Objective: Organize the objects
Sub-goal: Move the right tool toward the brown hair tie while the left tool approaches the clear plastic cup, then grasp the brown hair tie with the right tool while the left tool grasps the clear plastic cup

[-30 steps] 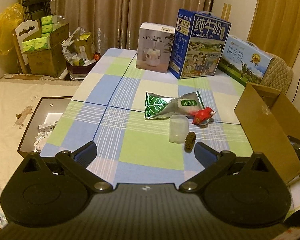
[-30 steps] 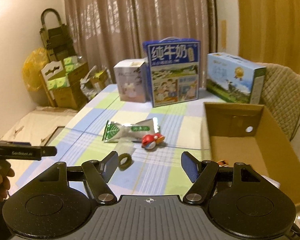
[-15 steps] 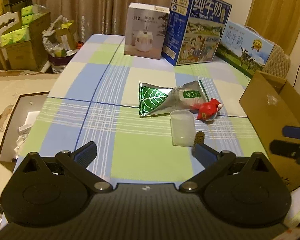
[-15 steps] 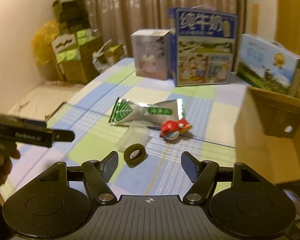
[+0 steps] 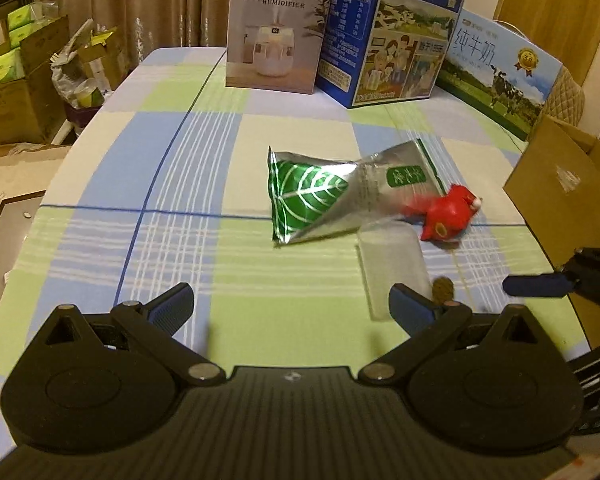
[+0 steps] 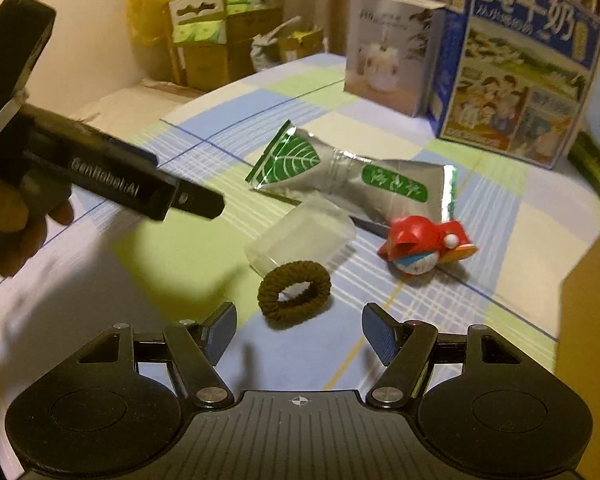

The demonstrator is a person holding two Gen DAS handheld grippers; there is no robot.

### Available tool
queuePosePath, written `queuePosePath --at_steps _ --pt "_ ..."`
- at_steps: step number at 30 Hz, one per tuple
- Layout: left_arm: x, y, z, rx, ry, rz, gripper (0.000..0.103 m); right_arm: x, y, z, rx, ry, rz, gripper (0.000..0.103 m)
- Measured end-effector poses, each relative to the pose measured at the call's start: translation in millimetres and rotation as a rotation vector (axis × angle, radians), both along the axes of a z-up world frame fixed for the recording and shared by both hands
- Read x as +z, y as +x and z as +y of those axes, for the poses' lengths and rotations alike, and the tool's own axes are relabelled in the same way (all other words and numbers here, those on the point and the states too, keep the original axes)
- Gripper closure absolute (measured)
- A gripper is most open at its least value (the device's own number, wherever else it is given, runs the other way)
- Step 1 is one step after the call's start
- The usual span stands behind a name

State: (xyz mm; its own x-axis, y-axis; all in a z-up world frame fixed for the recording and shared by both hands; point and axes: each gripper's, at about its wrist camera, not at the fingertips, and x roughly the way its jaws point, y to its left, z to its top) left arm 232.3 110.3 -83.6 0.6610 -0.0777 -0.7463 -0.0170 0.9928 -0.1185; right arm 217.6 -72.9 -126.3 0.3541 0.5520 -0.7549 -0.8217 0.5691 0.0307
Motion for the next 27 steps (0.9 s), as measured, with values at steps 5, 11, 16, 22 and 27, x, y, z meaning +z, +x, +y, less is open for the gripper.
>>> queuePosePath --at_steps 5,11,16,22,27 --pt "-7 18 13 0.023 -0.03 0.015 0.001 -10 10 11 0.061 -0.016 -0.003 0.036" --pt "-8 23 11 0.004 -0.04 0.019 0.001 -13 22 16 0.102 0.001 0.005 0.037" --pt "-9 25 4 -0.019 -0.034 0.025 0.001 -11 21 16 0.123 0.004 0.021 0.052" --pt "-11 25 0 -0.038 -0.028 0.036 0.001 -10 23 14 0.099 0.013 0.047 0.069" --pt "-11 26 0 -0.031 -0.032 0.038 0.001 -3 23 12 0.079 0.005 0.048 0.096"
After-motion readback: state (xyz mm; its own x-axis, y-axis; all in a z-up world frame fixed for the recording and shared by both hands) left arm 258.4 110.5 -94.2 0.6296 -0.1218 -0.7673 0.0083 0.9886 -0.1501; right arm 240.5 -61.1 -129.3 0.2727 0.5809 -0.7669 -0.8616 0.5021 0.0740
